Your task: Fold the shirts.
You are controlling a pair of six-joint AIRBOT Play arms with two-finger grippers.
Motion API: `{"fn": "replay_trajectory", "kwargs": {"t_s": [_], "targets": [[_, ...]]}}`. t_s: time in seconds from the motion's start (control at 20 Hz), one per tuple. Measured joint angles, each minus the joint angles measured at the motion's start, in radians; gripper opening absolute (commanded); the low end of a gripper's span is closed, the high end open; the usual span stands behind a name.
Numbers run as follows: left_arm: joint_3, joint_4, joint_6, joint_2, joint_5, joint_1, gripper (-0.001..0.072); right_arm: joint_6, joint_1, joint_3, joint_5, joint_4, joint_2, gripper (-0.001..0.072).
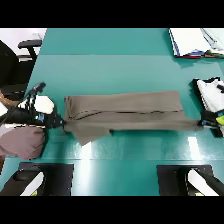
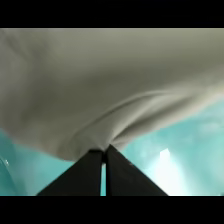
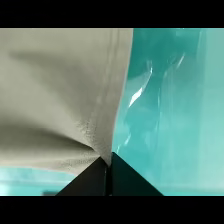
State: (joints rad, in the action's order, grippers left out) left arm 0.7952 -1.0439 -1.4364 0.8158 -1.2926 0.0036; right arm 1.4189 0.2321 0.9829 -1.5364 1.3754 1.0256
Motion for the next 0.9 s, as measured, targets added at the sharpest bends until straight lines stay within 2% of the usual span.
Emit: {"fn": "replay_trajectory", "kwargs": {"t_s": [0.35,0.4,0.45,0.5,0.55,0.75,0.8,0.85,0.9], "targets": [[0.224,-0.019,0.068,0.407,0.189,0.001,0.0031,0.002,-0.084,0.288,0.109,-0.101,0.356,0.0015],[0.238,-0.019,0.073,0.449,0.21,0.001,0.0033,0.002,-0.104,0.33,0.121,-0.108,0.407,0.0061],[0.249,-0.019,0.074,0.481,0.231,0.001,0.02,0.003,-0.121,0.368,0.128,-0.112,0.451,0.0242],[0.256,-0.019,0.077,0.503,0.252,0.001,0.0457,0.003,-0.134,0.406,0.133,-0.117,0.492,0.0349],[0.262,-0.018,0.076,0.52,0.269,0.002,0.0501,0.003,-0.145,0.444,0.135,-0.126,0.531,0.0349],[0.306,-0.013,0.048,0.55,0.29,0.002,0.0502,-0.021,-0.138,0.539,0.117,-0.174,0.612,0.0442],[0.321,-0.013,0.045,0.552,0.282,0.002,0.0501,-0.029,-0.12,0.547,0.103,-0.179,0.619,0.0546],[0.336,-0.01,0.04,0.554,0.27,0.002,0.0435,-0.035,-0.099,0.549,0.091,-0.181,0.624,0.0561],[0.346,-0.002,0.038,0.556,0.261,0.002,0.0143,-0.041,-0.072,0.544,0.073,-0.19,0.628,0.0561]]}}
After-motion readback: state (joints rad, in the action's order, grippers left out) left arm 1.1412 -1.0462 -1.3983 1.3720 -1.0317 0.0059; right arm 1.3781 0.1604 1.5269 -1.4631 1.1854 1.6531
